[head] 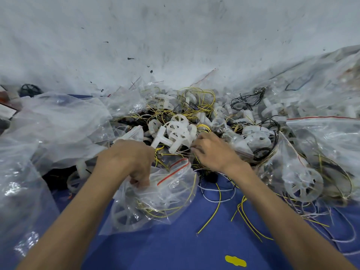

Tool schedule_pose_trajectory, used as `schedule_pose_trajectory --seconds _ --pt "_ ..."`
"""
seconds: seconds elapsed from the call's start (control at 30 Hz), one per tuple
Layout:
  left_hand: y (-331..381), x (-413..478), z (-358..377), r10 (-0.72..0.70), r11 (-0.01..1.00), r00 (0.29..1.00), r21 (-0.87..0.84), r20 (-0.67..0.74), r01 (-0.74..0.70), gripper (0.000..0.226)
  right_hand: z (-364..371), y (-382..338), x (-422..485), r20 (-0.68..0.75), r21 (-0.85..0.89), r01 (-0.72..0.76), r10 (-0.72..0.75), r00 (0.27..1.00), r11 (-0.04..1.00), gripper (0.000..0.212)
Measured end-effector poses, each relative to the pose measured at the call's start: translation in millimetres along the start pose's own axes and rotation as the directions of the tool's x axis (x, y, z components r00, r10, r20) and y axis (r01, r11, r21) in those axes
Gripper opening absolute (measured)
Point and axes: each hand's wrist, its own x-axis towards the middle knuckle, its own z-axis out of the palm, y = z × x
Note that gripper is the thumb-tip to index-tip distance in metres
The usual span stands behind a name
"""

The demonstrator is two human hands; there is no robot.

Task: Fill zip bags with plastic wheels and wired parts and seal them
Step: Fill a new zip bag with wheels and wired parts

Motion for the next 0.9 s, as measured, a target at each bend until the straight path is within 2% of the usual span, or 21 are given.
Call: schedule_pose_trajectory --seconds 0.03,0.13,0.3,0.33,0.4,0.47,0.5,0.53,0.57,0.6,0.63,0.67,0.73,0.8,0.9 --pt "2 0 2 -0.016 0.999 0.999 0.029 -0.032 0.017 0.021 3 -7 1 -0.018 -0.022 0.017 -0.018 1.0 1.0 0.036" --pt "5 2 6 -0.033 0.996 0.995 0.077 -0.09 0.04 0.027 13 -18 2 0.119 -0.095 0.032 -0.021 0.993 0.995 0.046" --pt "12 3 7 -0.041 0.992 0.991 0.116 -0.126 0.055 0.03 8 -15 -6 0.038 -0.2 0.039 -0.032 0.999 0.979 0.025" --pt "14 2 6 -0.039 0.991 0.992 0.124 -0.122 0.054 0.03 5 -14 -9 0.086 -0.16 0.076 -0.063 0.994 0.984 0.023" --pt "16 2 5 -0.037 0.992 0.993 0.116 -0.108 0.05 0.03 -5 -11 -17 0.276 0.014 0.156 -0.154 0.949 0.988 0.019" --pt "17 1 4 -0.029 0.993 0.994 0.109 -0.102 0.04 0.031 -22 -7 -21 0.467 0.14 0.14 -0.19 0.864 0.98 0.022" --pt "18 1 4 -0.023 0.994 0.994 0.107 -0.103 0.034 0.031 -30 -1 -21 0.479 0.184 0.091 -0.17 0.861 0.979 0.026" --pt "18 0 3 -0.02 0.994 0.994 0.103 -0.103 0.03 0.032 -38 8 -19 0.424 0.226 0.033 -0.129 0.897 0.974 0.028" --pt "18 0 3 -0.017 0.995 0.995 0.099 -0.101 0.027 0.032 -46 18 -17 0.306 0.212 -0.007 -0.059 0.95 0.977 0.03" --pt "18 -1 2 -0.014 0.995 0.995 0.099 -0.099 0.024 0.032 -51 29 -16 0.156 0.113 -0.051 0.033 0.987 0.992 0.032" --pt "18 -1 2 -0.011 0.994 0.995 0.104 -0.096 0.021 0.031 -54 41 -17 0.047 -0.059 -0.133 0.136 0.99 0.989 0.036" --pt "18 -1 2 -0.008 0.994 0.996 0.109 -0.094 0.018 0.03 -54 50 -18 0.022 -0.241 -0.221 0.233 0.972 0.945 0.043" --pt "17 0 2 -0.005 0.994 0.996 0.105 -0.085 0.014 0.029 -48 59 -23 0.118 -0.464 -0.294 0.388 0.914 0.836 0.051" --pt "16 0 2 0.0 0.995 0.997 0.104 -0.072 0.008 0.029 -39 64 -26 0.052 -0.462 -0.35 0.419 0.906 0.815 0.039" --pt "16 1 2 0.006 0.994 0.998 0.105 -0.063 0.0 0.028 -44 74 -16 -0.153 -0.243 -0.534 0.512 0.845 0.81 0.03"
